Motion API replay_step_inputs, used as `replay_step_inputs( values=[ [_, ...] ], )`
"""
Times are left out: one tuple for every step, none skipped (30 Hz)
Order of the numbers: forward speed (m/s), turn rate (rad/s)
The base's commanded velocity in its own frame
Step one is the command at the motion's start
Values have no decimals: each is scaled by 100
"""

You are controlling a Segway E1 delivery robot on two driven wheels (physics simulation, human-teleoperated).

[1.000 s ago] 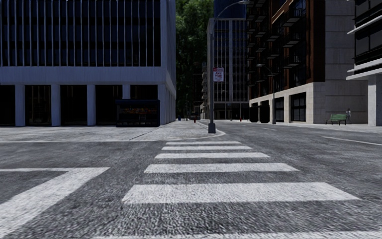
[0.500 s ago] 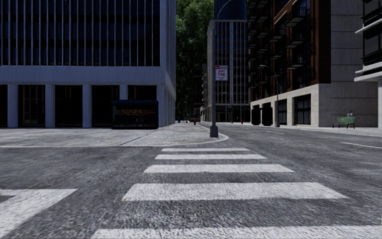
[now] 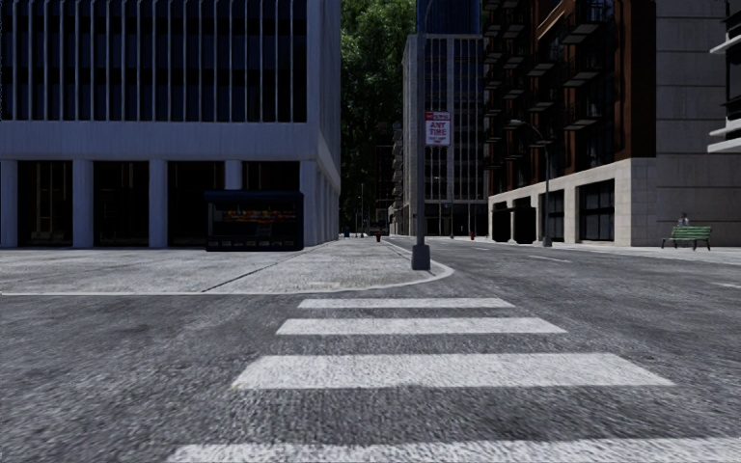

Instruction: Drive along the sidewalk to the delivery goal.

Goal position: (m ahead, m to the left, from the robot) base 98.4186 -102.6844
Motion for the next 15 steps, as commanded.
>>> replay_step_inputs(
  values=[
    [200,0],
    [200,0],
    [200,0],
    [200,0],
    [200,0],
    [200,0],
    [200,0],
    [200,0],
    [200,0],
    [200,0],
    [200,0],
    [200,0],
    [200,4],
    [200,4],
    [200,9]
  ],
)
